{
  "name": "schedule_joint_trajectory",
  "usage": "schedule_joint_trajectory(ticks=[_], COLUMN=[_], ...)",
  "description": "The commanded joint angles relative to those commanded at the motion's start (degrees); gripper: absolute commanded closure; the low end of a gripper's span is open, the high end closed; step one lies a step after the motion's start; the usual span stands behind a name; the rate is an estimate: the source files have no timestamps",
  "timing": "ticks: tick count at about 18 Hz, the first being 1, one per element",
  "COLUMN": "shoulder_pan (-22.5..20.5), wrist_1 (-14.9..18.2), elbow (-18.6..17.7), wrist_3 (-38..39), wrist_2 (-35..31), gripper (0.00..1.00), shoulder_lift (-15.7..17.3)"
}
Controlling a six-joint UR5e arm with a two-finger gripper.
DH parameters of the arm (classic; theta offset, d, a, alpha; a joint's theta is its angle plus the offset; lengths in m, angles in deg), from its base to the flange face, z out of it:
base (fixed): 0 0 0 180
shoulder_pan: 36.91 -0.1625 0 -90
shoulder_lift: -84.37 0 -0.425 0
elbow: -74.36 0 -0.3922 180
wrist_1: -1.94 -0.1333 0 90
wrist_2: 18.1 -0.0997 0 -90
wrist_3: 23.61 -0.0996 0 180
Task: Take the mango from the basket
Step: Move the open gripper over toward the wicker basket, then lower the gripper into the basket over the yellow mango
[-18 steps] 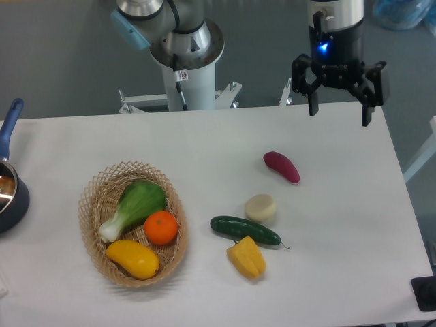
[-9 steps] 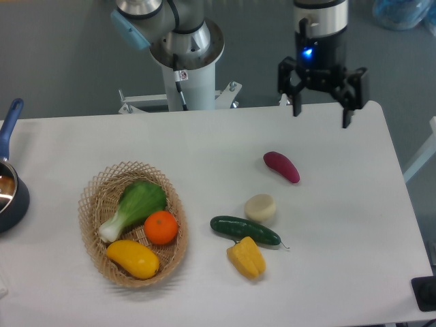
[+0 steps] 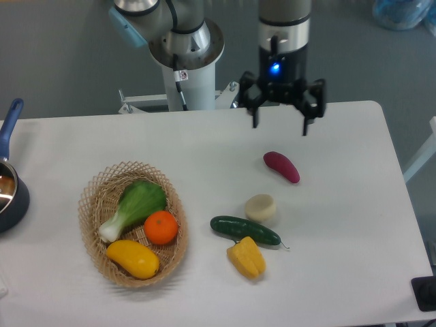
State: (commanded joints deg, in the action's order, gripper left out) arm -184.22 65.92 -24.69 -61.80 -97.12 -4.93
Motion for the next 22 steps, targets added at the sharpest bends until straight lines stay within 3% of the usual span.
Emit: schedule_joint_trajectory(ticks=[8, 11, 15, 18, 22], shoulder_pan=[6.85, 11.59, 15.20, 17.05, 19.60], wrist_1=[-0.17, -0.18, -0.35, -3.86, -4.31], elbow=[2.37, 7.90, 9.84, 9.75, 10.02], wrist_3=[25.59, 34.47, 36.95, 40.10, 41.34], wrist_2=[8.79, 9.06, 8.71, 8.53, 5.74], gripper=[0.00, 0.00, 0.00, 0.00, 0.00], shoulder_lift=[-7.46, -14.14, -19.07, -20.65, -23.38])
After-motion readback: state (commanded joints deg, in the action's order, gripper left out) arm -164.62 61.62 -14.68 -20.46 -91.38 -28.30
